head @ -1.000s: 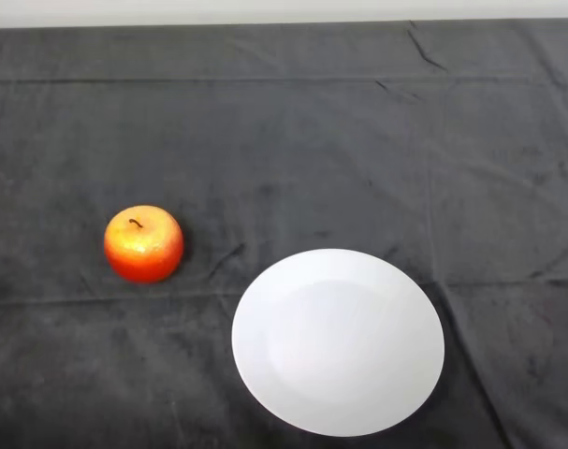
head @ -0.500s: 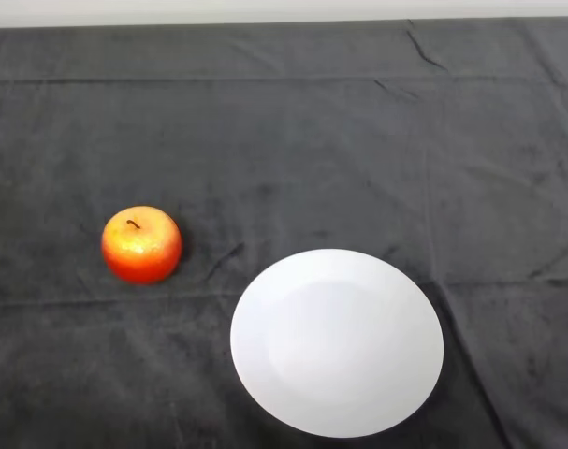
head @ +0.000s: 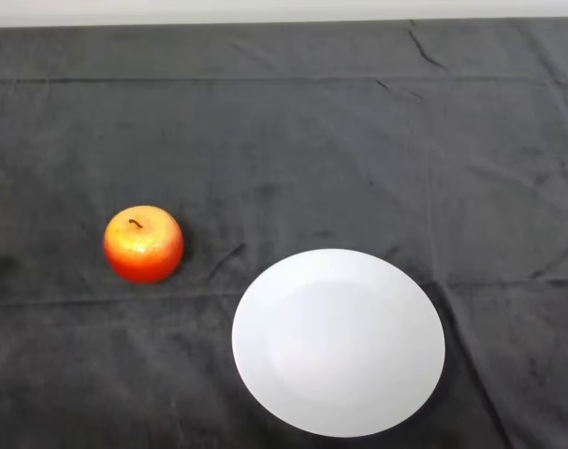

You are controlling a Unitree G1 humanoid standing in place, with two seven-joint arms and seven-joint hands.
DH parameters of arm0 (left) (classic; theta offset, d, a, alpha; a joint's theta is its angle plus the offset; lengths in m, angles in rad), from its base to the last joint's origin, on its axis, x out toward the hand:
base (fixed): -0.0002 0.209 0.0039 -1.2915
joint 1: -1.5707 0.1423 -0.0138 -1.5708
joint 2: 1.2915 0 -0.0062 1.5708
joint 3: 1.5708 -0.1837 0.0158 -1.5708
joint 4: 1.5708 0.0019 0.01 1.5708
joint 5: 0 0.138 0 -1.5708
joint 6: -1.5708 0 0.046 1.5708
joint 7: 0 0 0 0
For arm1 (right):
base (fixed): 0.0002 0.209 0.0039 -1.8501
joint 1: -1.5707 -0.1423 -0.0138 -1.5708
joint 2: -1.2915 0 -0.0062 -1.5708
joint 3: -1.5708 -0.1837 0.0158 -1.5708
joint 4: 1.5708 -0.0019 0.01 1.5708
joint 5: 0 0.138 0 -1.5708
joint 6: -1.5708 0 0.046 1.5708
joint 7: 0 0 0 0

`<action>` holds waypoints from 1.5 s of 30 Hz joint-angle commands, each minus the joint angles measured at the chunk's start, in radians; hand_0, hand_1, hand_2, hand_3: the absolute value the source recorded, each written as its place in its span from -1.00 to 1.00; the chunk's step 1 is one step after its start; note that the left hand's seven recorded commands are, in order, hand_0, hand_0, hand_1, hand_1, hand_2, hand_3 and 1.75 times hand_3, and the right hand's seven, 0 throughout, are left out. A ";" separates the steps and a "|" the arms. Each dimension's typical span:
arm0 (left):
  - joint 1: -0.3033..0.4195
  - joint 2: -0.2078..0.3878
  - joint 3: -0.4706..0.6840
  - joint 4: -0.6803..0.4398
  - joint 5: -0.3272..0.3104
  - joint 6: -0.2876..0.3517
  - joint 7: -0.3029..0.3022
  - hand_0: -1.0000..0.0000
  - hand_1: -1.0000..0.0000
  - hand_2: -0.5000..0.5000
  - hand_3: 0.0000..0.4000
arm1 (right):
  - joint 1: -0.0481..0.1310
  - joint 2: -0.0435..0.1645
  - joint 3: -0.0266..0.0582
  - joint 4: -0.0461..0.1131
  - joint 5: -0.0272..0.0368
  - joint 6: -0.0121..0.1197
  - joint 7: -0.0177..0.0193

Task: Move the apple to the plate

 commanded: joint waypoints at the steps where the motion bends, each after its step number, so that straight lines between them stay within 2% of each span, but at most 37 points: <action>1: -0.033 0.001 -0.025 -0.045 0.020 -0.016 -0.024 1.00 1.00 0.00 -1.00 | -0.002 -0.031 -0.0137 -0.002 -0.0038 0.004 0.0028; 13: -0.022 -0.040 -0.088 -0.095 0.062 -0.013 -0.098 1.00 1.00 0.00 -1.00 | -0.002 -0.031 -0.0132 -0.002 -0.0039 0.004 0.0028; 30: -0.024 -0.113 -0.156 -0.150 0.109 0.013 -0.123 1.00 1.00 0.00 -1.00 | -0.002 -0.030 -0.0121 -0.003 -0.0039 0.003 0.0028; 36: -0.043 -0.130 -0.168 -0.134 0.122 0.013 -0.114 1.00 1.00 0.00 -1.00 | -0.002 -0.030 -0.0118 -0.004 -0.0038 0.003 0.0028; 45: -0.070 -0.180 -0.185 -0.111 0.146 0.016 -0.048 1.00 1.00 0.00 -1.00 | -0.002 -0.030 -0.0115 -0.004 -0.0037 0.003 0.0029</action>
